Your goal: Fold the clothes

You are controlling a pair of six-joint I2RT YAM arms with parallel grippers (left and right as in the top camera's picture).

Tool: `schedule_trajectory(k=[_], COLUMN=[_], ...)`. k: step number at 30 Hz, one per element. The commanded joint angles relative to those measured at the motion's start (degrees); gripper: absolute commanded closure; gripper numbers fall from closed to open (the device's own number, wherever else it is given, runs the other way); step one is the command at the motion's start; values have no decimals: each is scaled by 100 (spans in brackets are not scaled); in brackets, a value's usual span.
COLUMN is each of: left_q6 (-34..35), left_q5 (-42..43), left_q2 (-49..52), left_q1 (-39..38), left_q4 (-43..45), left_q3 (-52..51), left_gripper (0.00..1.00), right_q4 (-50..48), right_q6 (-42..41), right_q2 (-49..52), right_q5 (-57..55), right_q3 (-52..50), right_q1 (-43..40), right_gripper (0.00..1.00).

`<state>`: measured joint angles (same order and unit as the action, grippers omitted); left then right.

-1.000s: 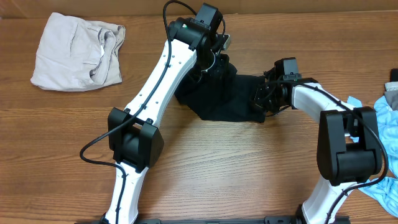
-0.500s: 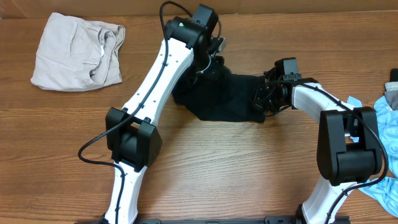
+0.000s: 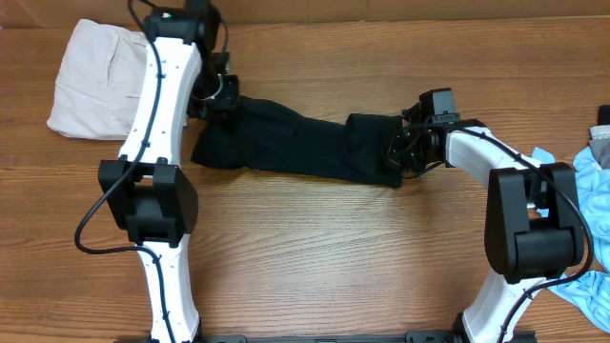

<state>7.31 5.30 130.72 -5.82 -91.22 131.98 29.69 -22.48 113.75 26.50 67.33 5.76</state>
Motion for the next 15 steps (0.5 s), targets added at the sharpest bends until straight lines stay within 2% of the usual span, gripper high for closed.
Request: schedule_trajectory(k=[1, 8, 11, 15], left_q6=[-293, -382, -457, -455], left_q5=[-382, -291, 118, 1108], left_q2=[-85, -85, -85, -85], left_q1=[192, 164, 85, -149], left_q4=[17, 0, 94, 426], left_q3=[125, 125, 125, 127], left_gripper=[86, 85, 95, 96], right_q4=[63, 63, 63, 76], right_q6=[-11, -11, -11, -11], right_q2=[247, 247, 247, 247], right_q5=[-328, -330, -328, -328], right_q3=[-52, -52, -52, -52], right_q1=[-26, -26, -26, -26], right_gripper=[96, 96, 96, 96])
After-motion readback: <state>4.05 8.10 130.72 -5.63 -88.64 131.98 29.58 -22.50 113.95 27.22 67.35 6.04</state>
